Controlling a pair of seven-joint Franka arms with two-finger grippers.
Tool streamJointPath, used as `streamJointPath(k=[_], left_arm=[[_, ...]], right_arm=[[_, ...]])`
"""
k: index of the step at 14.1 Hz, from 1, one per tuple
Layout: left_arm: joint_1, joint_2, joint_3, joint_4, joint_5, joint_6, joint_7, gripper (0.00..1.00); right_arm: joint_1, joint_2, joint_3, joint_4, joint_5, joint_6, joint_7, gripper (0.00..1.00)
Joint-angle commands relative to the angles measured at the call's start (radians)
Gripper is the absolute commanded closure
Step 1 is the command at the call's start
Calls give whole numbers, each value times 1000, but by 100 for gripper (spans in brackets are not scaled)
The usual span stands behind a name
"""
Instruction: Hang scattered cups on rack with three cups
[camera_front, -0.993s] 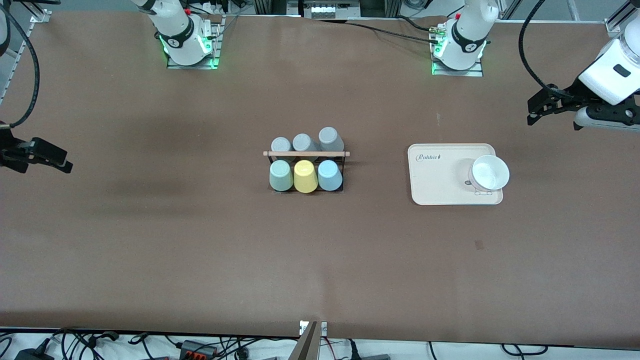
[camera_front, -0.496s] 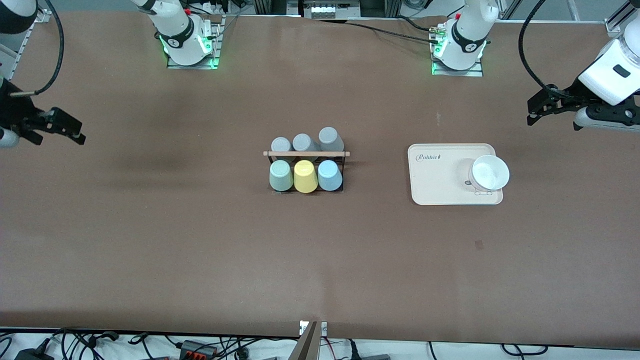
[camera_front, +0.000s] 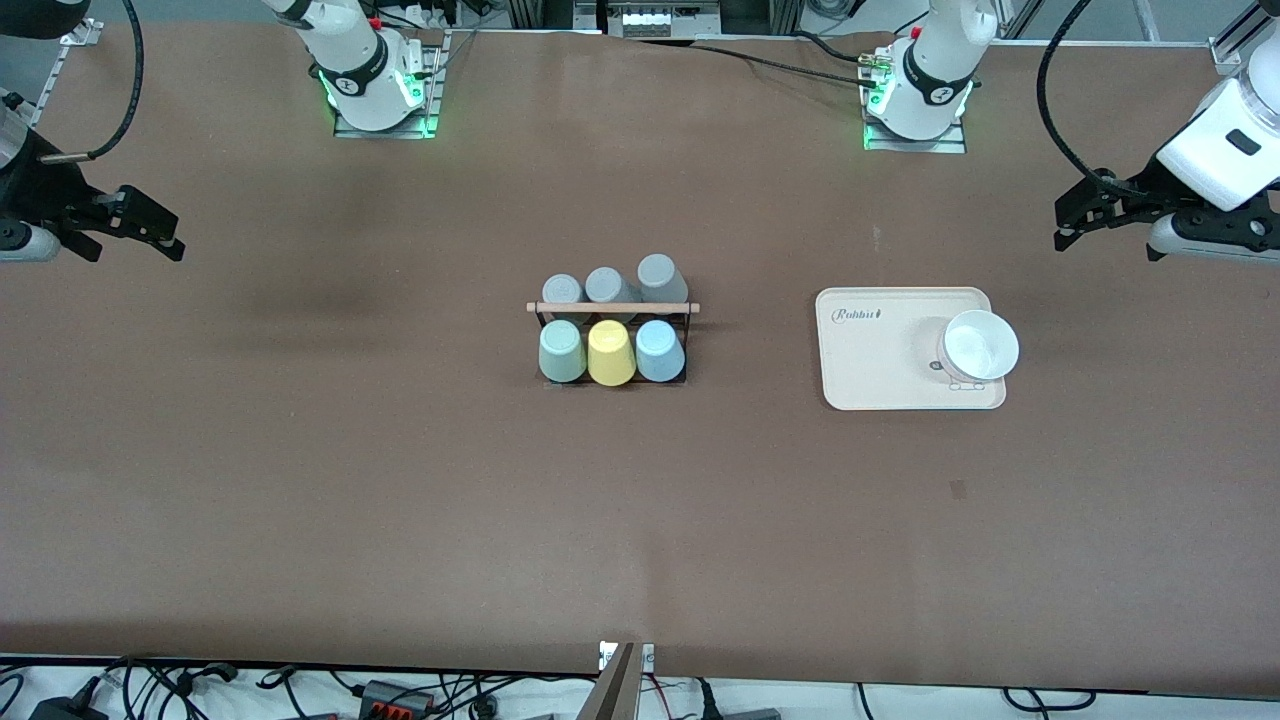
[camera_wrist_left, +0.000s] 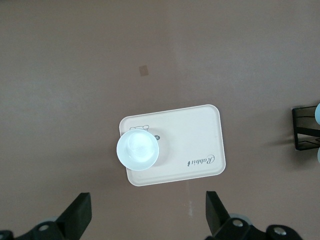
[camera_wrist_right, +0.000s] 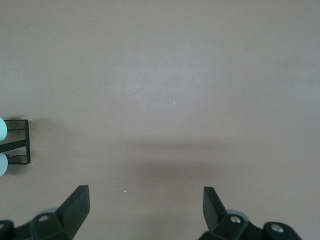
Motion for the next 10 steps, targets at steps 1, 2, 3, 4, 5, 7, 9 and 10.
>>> streamJointPath(k=[1,2,3,4,5,7,9,10], left_arm=[[0,16,-7,34,20,-21,3,0],[1,14,-7,33,18,-21,3,0],[1,16,-7,33,18,-21,4,0],[1,16,-7,33,18,-21,6,0],[1,16,-5,33,18,-21,4,0],[0,16,-7,34,20,-21,3,0],[0,16,-7,34,20,-21,3,0],[0,16,-7,34,18,-21,1,0]], right_arm=[[-11,-16,7,-15,-5,-2,-15,0],[-11,-18,7,-15,-5,-6,-15,0],[-11,-18,7,-17,-5,-5,-15,0],[-11,-18,7,-15,-5,-3,-15,0],[-11,-19,7,-17,-8,-6,-15,0],[-12,-22,7,-17,-10,-3,-15,0],[-15,-22,7,-17,-10,-2,-15,0],[-18,-22,8,-17,-10,-3,-15,0]])
